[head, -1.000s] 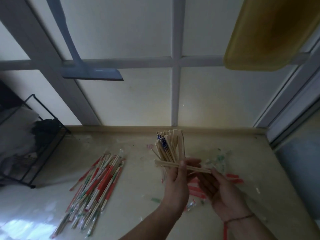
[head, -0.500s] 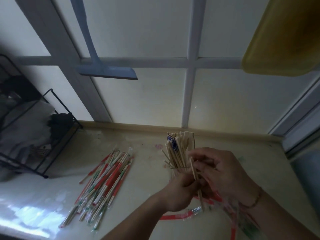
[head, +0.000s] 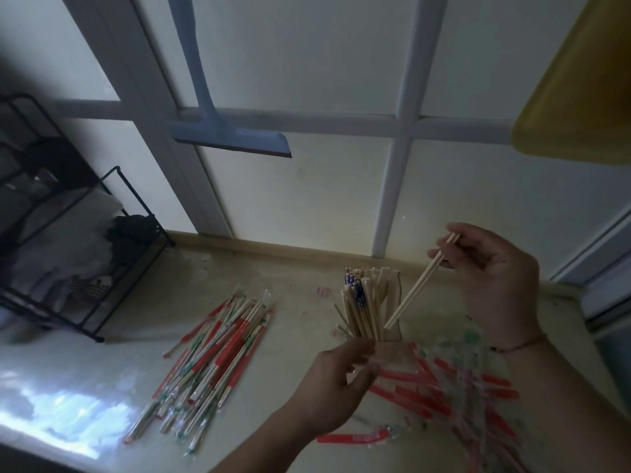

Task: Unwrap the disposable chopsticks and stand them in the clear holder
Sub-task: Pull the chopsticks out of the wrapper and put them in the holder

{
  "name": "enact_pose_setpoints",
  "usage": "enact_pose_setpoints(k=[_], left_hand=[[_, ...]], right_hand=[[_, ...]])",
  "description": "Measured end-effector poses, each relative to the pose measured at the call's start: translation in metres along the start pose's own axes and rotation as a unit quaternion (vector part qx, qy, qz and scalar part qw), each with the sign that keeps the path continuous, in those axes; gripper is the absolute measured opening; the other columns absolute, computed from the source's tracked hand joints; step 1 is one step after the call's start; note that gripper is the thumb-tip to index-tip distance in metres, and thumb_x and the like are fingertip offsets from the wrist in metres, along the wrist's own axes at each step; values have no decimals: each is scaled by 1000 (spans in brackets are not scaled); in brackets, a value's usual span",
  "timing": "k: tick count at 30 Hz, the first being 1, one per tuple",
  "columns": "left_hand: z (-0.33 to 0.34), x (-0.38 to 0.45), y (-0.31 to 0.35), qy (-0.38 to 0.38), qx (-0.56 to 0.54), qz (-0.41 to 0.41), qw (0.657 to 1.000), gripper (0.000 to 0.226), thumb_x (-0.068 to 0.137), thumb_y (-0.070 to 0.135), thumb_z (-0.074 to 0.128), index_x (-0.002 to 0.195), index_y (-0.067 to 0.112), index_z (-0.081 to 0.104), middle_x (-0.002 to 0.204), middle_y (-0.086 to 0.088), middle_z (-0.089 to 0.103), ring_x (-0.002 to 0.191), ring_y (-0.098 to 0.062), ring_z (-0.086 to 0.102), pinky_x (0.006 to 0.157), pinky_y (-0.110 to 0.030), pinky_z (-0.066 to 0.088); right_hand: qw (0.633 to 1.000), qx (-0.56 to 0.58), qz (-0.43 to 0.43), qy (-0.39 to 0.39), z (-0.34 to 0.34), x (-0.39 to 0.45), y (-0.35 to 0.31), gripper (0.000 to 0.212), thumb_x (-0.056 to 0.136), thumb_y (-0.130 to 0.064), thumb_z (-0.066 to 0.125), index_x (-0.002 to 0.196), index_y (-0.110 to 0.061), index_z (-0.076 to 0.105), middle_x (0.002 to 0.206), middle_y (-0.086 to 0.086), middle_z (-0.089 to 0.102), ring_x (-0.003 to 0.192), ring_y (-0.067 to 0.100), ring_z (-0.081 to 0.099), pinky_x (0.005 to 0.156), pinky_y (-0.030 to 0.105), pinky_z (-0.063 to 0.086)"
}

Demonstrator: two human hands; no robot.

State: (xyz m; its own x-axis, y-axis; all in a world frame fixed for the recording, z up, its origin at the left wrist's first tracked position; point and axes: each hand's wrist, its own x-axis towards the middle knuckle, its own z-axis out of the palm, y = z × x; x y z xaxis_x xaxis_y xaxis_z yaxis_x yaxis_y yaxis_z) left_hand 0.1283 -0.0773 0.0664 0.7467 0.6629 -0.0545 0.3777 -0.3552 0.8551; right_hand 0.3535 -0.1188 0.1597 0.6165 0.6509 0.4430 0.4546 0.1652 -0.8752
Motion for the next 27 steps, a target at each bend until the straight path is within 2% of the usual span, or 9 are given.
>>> enact_pose_setpoints(k=[3, 6, 8, 12, 14, 17, 21, 24, 27], left_hand=[[1, 0, -10, -15, -15, -29, 999, 24, 97, 29, 56, 115, 19, 68, 104, 10, 72, 95, 3, 65, 85, -19, 52], [-1, -1, -17, -28, -28, -56, 998, 30, 93, 34, 53, 114, 19, 69, 103, 7, 73, 91, -1, 67, 85, -23, 54], [-2, -1, -24, -42, -29, -70, 996, 36, 90, 37, 50, 113, 19, 69, 102, 6, 73, 90, -3, 68, 85, -26, 55], [-8, -4, -38, -62, -12, -86, 994, 23, 93, 26, 52, 104, 17, 69, 92, 3, 74, 79, -10, 69, 78, -32, 57], [-14, -8, -47, -63, 7, -102, 993, 19, 95, 21, 52, 101, 16, 70, 87, 3, 73, 74, -7, 68, 76, -30, 56], [-28, -13, -73, -1, 91, -135, 987, 17, 91, 30, 57, 95, 22, 72, 82, 8, 70, 74, -3, 63, 74, -29, 54], [-61, -28, -118, 130, 227, -231, 937, 17, 88, 40, 64, 96, 26, 69, 80, 9, 67, 72, -8, 62, 59, -22, 44], [-85, -43, -148, 142, 344, -240, 896, 25, 84, 44, 63, 97, 24, 70, 83, 5, 71, 72, -15, 68, 56, -23, 47], [-94, -51, -160, 124, 380, -245, 883, 33, 85, 47, 59, 107, 25, 69, 84, 3, 72, 70, -20, 70, 58, -28, 54]], right_hand=[[998, -61, -9, -20, 20, -1, 19, 28, 86, -7, 68, 112, -17, 67, 90, -12, 72, 82, 11, 73, 81, 27, 59], [986, -149, -45, -63, 37, -15, 34, 33, 83, -4, 71, 115, -9, 68, 91, -6, 67, 81, 9, 69, 80, 3, 49], [975, -191, -71, -90, 44, -26, 42, 31, 80, -3, 74, 111, -7, 69, 90, -4, 67, 80, 11, 69, 79, -3, 43], [947, -256, -145, -125, 46, -44, 65, 23, 78, -3, 75, 101, -4, 72, 103, 8, 70, 94, 13, 67, 94, 12, 46], [939, -264, -177, -128, 46, -49, 73, 17, 85, -6, 70, 101, -1, 72, 114, 9, 65, 104, 14, 63, 102, 14, 43], [920, -301, -216, -126, 48, -49, 79, 22, 91, -15, 60, 100, 2, 72, 119, 14, 60, 110, 23, 55, 107, 19, 37], [889, -383, -224, -113, 51, -46, 80, 22, 83, -15, 61, 94, -2, 74, 122, 16, 61, 115, 37, 44, 100, 44, 41], [884, -400, -212, -117, 51, -47, 78, 24, 83, -15, 60, 97, -3, 75, 126, 17, 59, 116, 41, 44, 98, 50, 41], [890, -407, -185, -95, 55, -53, 67, 37, 85, -21, 52, 114, -7, 70, 132, 19, 54, 120, 42, 40, 103, 50, 37]])
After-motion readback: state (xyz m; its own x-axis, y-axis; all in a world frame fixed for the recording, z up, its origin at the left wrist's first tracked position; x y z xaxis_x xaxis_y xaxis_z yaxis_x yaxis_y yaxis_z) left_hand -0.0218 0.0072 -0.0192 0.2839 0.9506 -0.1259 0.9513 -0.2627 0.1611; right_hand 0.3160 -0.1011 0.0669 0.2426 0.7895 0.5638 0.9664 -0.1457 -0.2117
